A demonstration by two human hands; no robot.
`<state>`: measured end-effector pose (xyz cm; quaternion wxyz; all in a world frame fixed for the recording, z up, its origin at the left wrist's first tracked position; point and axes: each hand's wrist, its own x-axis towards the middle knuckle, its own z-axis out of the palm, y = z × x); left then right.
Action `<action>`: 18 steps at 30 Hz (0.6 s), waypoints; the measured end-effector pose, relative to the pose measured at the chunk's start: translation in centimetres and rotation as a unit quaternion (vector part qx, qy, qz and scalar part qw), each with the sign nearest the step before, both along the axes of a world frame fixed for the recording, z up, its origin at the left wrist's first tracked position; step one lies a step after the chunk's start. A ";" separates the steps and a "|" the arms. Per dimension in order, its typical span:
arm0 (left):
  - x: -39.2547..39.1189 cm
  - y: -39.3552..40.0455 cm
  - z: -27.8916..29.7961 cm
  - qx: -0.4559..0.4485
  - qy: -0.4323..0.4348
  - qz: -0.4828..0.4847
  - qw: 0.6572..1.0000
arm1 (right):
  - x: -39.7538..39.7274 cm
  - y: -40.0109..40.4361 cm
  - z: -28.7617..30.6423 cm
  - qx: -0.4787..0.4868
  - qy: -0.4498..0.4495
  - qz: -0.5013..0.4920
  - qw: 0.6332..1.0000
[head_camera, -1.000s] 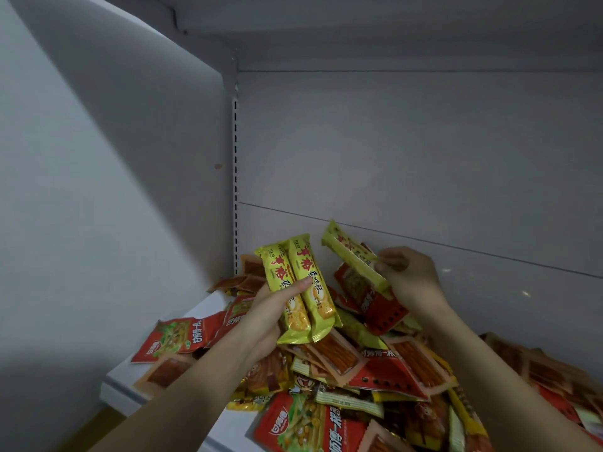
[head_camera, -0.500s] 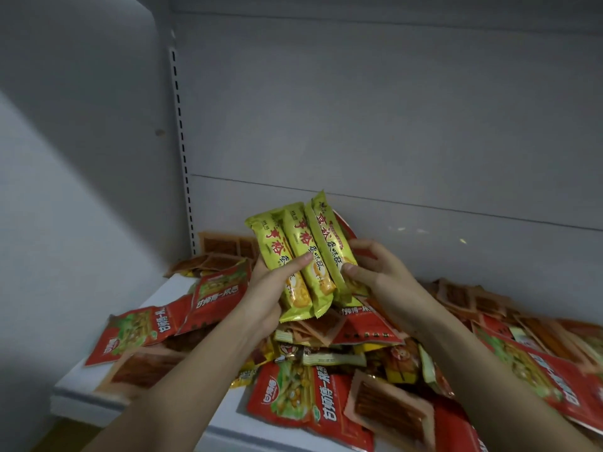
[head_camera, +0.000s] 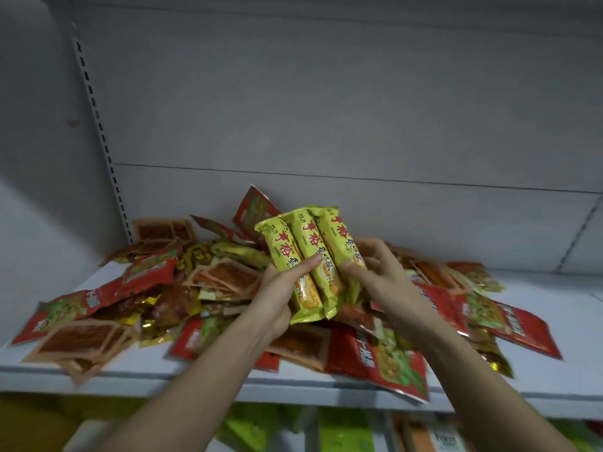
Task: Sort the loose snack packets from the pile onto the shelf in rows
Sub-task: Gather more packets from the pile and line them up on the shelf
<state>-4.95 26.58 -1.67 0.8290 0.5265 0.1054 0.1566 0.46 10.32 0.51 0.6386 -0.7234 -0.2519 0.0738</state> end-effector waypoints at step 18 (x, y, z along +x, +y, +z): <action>2.2 -35.8 -0.8 0.019 0.037 -0.135 0.990 | -3.2 -36.6 -1.5 0.064 0.067 -0.112 0.989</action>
